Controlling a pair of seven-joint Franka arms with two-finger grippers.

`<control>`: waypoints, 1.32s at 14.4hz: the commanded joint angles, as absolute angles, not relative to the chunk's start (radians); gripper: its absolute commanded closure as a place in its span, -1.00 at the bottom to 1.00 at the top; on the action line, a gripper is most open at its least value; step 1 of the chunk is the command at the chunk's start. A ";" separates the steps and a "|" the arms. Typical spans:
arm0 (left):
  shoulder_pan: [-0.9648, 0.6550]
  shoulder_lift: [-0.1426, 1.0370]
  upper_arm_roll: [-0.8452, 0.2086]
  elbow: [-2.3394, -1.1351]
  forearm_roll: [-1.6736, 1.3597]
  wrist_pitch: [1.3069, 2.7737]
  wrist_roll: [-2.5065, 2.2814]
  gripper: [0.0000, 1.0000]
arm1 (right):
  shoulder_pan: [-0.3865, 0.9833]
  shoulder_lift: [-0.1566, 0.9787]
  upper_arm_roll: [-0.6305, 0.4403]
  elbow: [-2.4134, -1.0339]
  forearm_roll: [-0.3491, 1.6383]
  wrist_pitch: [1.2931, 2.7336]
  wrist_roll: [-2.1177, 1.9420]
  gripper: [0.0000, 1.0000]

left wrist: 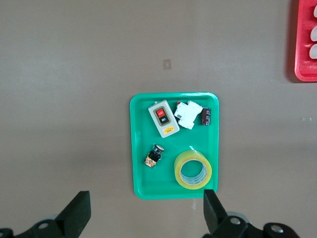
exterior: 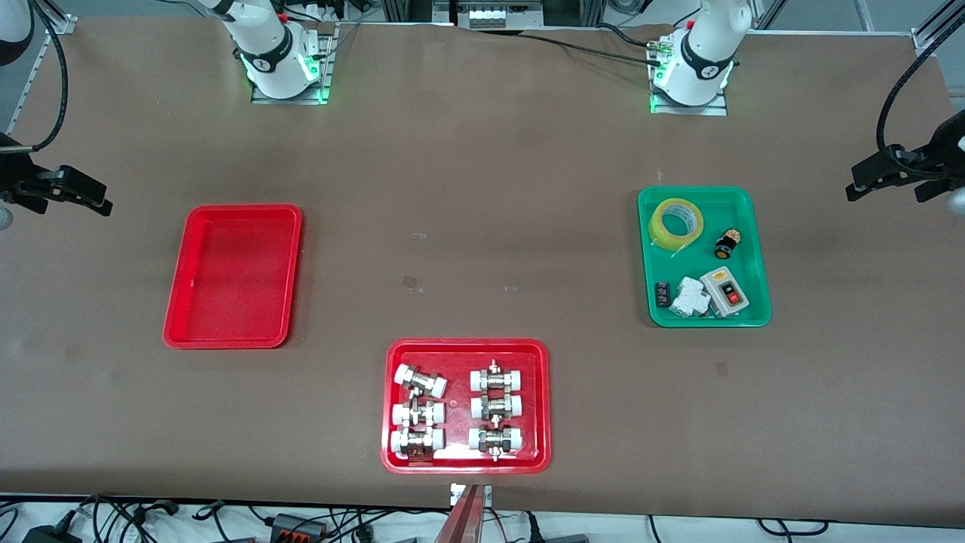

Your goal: Left arm passes tape to right arm into tray

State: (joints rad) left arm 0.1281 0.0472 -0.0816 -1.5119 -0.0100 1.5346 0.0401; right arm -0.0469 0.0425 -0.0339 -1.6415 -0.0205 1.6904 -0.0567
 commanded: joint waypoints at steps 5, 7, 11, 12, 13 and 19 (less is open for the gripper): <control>0.129 0.060 -0.080 -1.480 -0.006 1.522 0.046 -1.00 | -0.063 0.011 -0.018 -1.666 -0.020 1.680 -0.058 -1.00; 0.127 0.063 -0.080 -1.488 -0.008 1.514 0.044 -1.00 | -0.061 0.014 -0.018 -1.664 -0.020 1.680 -0.058 -1.00; 0.126 0.100 -0.090 -1.508 -0.011 1.459 0.046 -1.00 | -0.061 0.021 -0.018 -1.661 -0.020 1.684 -0.048 -1.00; 0.126 0.100 -0.092 -1.550 -0.011 1.463 0.046 -1.00 | -0.061 0.021 -0.018 -1.660 -0.024 1.683 -0.049 -1.00; 0.126 0.100 -0.092 -1.599 -0.012 1.476 0.046 -1.00 | -0.060 0.023 -0.017 -1.660 -0.025 1.683 -0.049 -1.00; 0.135 0.043 -0.094 -2.000 -0.049 1.773 0.041 -1.00 | -0.061 0.031 -0.017 -1.658 -0.023 1.678 -0.055 -1.00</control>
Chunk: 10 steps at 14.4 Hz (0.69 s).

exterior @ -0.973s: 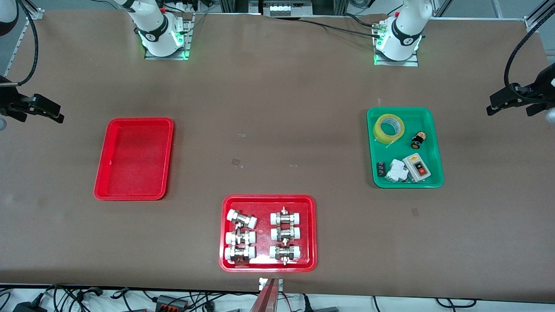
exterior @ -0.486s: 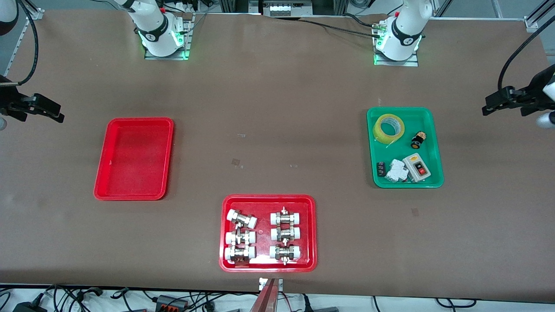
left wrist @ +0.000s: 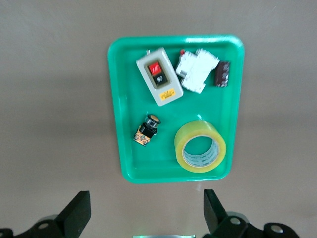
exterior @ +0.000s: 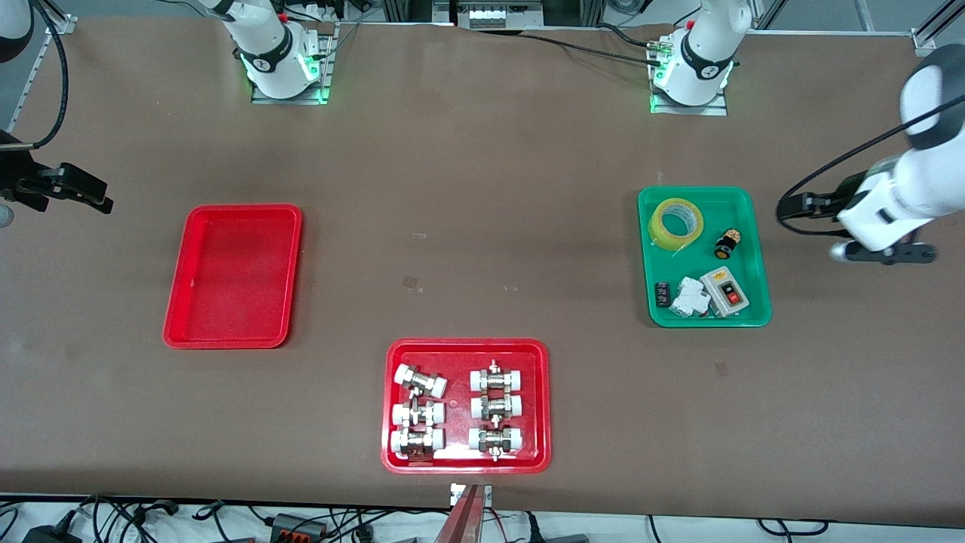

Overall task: Left arm passes tape to right arm into tray
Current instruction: 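Lower the left gripper over the tape roll in the green tray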

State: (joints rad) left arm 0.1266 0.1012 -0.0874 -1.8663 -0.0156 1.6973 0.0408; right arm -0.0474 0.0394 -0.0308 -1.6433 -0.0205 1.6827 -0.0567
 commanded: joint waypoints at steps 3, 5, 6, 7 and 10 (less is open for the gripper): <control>0.137 0.003 -0.094 -2.222 -0.090 1.973 0.041 -1.00 | -0.060 0.031 -0.017 -1.658 -0.023 1.677 -0.057 -1.00; 0.135 0.006 -0.101 -2.315 -0.100 2.061 0.026 -1.00 | -0.061 0.032 -0.017 -1.658 -0.021 1.678 -0.057 -1.00; 0.132 0.024 -0.101 -2.324 -0.115 2.063 0.012 -1.00 | -0.061 0.032 -0.017 -1.658 -0.021 1.678 -0.057 -1.00; 0.129 0.037 -0.101 -2.327 -0.117 2.063 0.000 -1.00 | -0.061 0.032 -0.017 -1.658 -0.021 1.678 -0.057 -1.00; 0.127 0.069 -0.123 -2.371 -0.117 2.132 -0.026 -1.00 | -0.061 0.034 -0.017 -1.658 -0.025 1.683 -0.057 -1.00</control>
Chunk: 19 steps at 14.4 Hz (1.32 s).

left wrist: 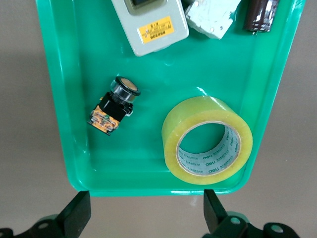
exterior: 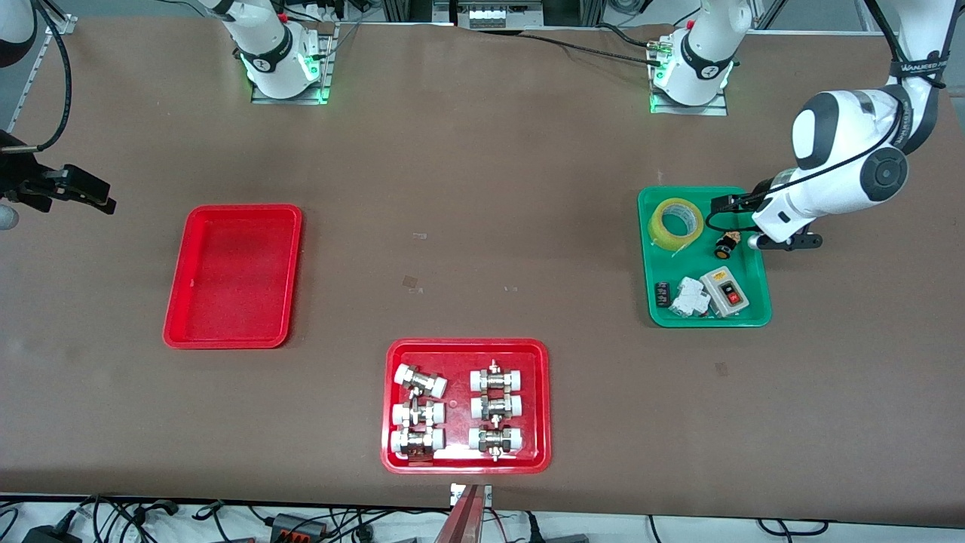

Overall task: Left arm passes tape to right arm into tray
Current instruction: 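Lower the left gripper over the tape roll in the green tray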

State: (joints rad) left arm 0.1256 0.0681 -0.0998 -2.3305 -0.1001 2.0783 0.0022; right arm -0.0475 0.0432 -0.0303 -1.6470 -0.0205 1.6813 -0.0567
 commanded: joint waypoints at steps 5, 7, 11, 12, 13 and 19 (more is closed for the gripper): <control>0.127 0.136 -0.167 -2.416 -0.117 2.258 -0.094 -1.00 | -0.063 0.040 -0.017 -1.658 -0.025 1.693 -0.051 -1.00; 0.127 0.156 -0.167 -2.416 -0.117 2.270 -0.094 -1.00 | -0.063 0.041 -0.017 -1.658 -0.025 1.695 -0.049 -1.00; 0.132 0.198 -0.167 -2.418 -0.118 2.315 -0.094 -1.00 | -0.063 0.041 -0.017 -1.658 -0.023 1.698 -0.049 -1.00; 0.135 0.204 -0.167 -2.416 -0.120 2.315 -0.094 -1.00 | -0.063 0.041 -0.017 -1.658 -0.023 1.698 -0.049 -1.00; 0.135 0.207 -0.167 -2.418 -0.133 2.316 -0.094 -0.96 | -0.063 0.041 -0.017 -1.658 -0.023 1.698 -0.049 -1.00; 0.135 0.219 -0.173 -2.418 -0.141 2.316 -0.095 -0.29 | -0.064 0.041 -0.017 -1.658 -0.023 1.700 -0.048 -1.00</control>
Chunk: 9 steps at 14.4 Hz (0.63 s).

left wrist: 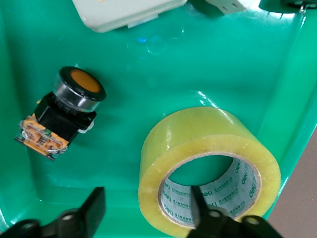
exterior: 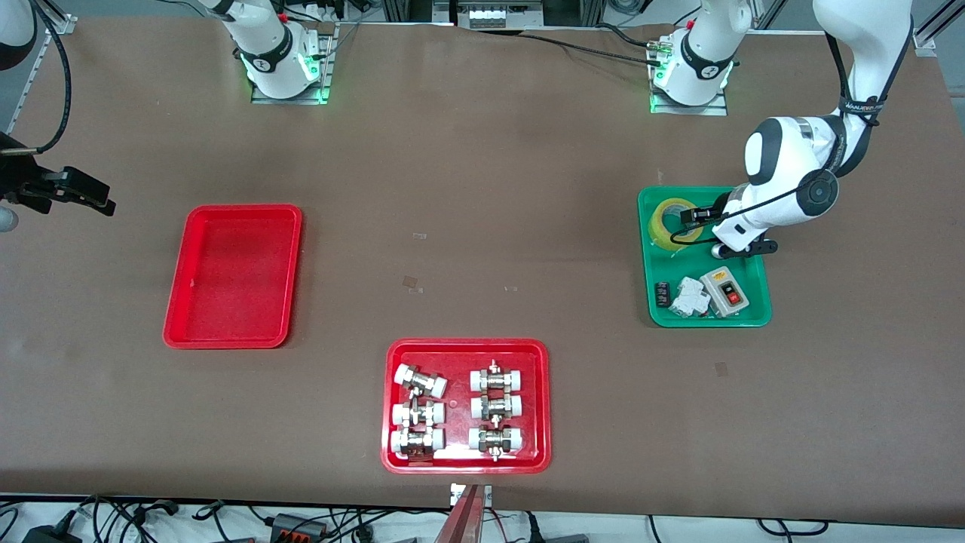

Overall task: Left arm passes tape to right arm into tray
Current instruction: 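Lower the left gripper over the tape roll in the green tray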

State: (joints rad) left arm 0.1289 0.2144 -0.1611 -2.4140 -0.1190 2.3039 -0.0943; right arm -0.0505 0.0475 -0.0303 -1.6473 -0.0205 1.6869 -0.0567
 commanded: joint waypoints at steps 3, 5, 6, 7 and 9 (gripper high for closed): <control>0.132 0.219 -0.175 -2.418 -0.153 2.313 -0.095 0.27 | -0.066 0.043 -0.017 -1.658 -0.023 1.698 -0.048 -1.00; 0.126 0.219 -0.176 -2.415 -0.156 2.306 -0.135 0.57 | -0.066 0.041 -0.017 -1.658 -0.023 1.698 -0.048 -1.00; 0.121 0.218 -0.195 -2.413 -0.155 2.301 -0.174 0.65 | -0.066 0.043 -0.017 -1.658 -0.023 1.698 -0.048 -1.00; 0.124 0.215 -0.221 -2.413 -0.156 2.299 -0.205 0.68 | -0.066 0.041 -0.017 -1.658 -0.023 1.698 -0.048 -1.00; 0.121 0.209 -0.224 -2.407 -0.155 2.283 -0.239 0.75 | -0.066 0.041 -0.017 -1.658 -0.023 1.698 -0.048 -1.00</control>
